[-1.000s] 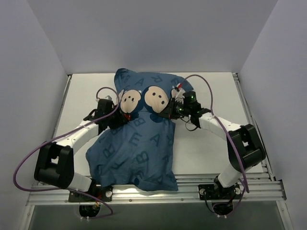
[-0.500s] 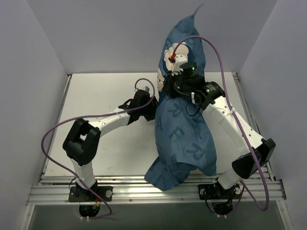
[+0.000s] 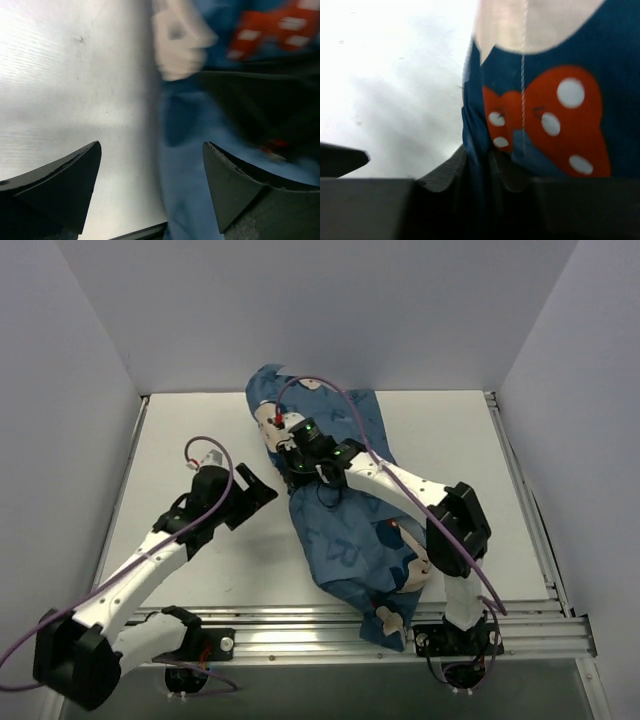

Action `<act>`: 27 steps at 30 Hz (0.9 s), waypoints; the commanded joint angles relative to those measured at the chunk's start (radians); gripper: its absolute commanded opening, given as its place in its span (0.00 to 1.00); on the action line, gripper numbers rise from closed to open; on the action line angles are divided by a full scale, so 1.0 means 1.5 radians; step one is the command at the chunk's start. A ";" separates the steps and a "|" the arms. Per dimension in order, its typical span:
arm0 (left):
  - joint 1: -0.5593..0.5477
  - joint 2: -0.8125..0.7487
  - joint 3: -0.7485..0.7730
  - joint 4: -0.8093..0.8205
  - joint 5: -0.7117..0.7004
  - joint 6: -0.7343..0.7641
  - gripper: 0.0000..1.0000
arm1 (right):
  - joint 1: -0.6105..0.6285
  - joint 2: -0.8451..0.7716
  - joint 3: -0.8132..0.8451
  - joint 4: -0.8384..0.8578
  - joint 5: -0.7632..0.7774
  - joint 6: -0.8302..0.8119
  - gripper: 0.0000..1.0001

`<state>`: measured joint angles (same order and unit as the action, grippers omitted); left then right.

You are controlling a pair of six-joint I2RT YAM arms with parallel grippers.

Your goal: Remove the pillowcase from the pillow

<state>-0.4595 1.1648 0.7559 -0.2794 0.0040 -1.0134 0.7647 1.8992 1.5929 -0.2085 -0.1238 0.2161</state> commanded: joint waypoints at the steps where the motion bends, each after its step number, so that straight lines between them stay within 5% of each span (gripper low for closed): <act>1: 0.012 -0.128 0.027 -0.135 -0.068 0.054 0.91 | 0.054 0.045 0.065 -0.021 -0.008 0.031 0.18; 3: 0.017 -0.171 0.048 -0.206 -0.091 0.078 0.94 | 0.072 0.049 0.082 -0.025 -0.022 0.036 0.39; 6: 0.021 -0.252 0.085 -0.294 -0.119 0.112 0.97 | 0.111 0.036 0.128 -0.052 -0.007 0.028 0.56; 10: 0.024 -0.284 0.126 -0.361 -0.121 0.143 0.97 | 0.136 -0.002 0.172 -0.087 0.063 0.020 0.61; 17: 0.025 -0.246 0.175 -0.376 -0.109 0.177 0.97 | 0.136 -0.134 0.092 -0.087 0.184 0.033 0.79; 27: 0.026 -0.012 0.268 -0.170 0.030 0.175 0.97 | 0.026 -0.430 -0.232 -0.083 0.229 0.136 0.84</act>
<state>-0.4217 1.0374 1.0855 -0.6754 -0.0330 -0.7723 0.8600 1.3579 1.3594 -0.3099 0.1833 0.3431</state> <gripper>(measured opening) 0.970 0.839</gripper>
